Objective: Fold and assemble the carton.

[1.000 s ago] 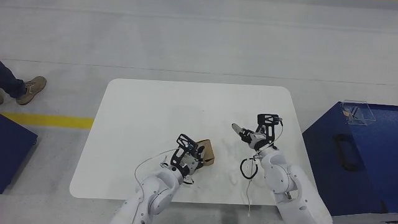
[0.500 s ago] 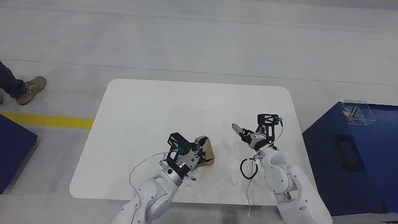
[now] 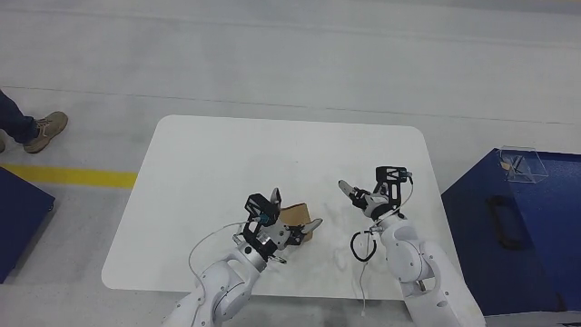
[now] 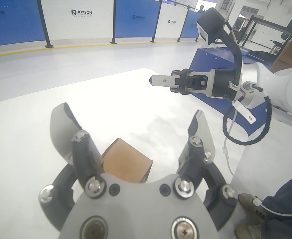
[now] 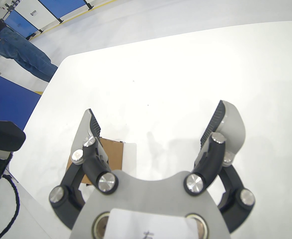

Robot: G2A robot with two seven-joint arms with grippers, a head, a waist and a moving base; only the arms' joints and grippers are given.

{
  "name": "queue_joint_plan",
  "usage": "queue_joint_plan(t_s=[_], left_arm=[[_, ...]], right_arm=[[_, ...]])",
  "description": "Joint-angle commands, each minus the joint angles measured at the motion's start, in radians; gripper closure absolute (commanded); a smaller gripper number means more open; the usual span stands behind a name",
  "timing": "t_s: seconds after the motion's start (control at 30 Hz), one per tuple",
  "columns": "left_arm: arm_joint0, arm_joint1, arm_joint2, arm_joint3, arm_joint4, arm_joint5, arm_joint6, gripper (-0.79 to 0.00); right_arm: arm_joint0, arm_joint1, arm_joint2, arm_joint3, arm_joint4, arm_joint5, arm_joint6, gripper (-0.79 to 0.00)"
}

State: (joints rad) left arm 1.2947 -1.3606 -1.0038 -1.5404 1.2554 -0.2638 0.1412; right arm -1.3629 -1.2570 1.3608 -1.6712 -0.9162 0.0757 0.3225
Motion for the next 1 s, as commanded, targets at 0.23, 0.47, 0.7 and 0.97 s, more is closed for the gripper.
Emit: queue_joint_plan(t_s=[0.23, 0.47, 0.7, 0.97], left_arm=[[0.0, 0.0, 0.0, 0.0, 0.0, 0.0, 0.0, -0.784], [0.0, 0.0, 0.0, 0.0, 0.0, 0.0, 0.0, -0.784], [0.0, 0.0, 0.0, 0.0, 0.0, 0.0, 0.0, -0.784], [0.0, 0.0, 0.0, 0.0, 0.0, 0.0, 0.0, -0.784]], right_arm=[[0.0, 0.0, 0.0, 0.0, 0.0, 0.0, 0.0, -0.784], [0.0, 0.0, 0.0, 0.0, 0.0, 0.0, 0.0, -0.784], [0.0, 0.0, 0.0, 0.0, 0.0, 0.0, 0.0, -0.784], [0.0, 0.0, 0.0, 0.0, 0.0, 0.0, 0.0, -0.785]])
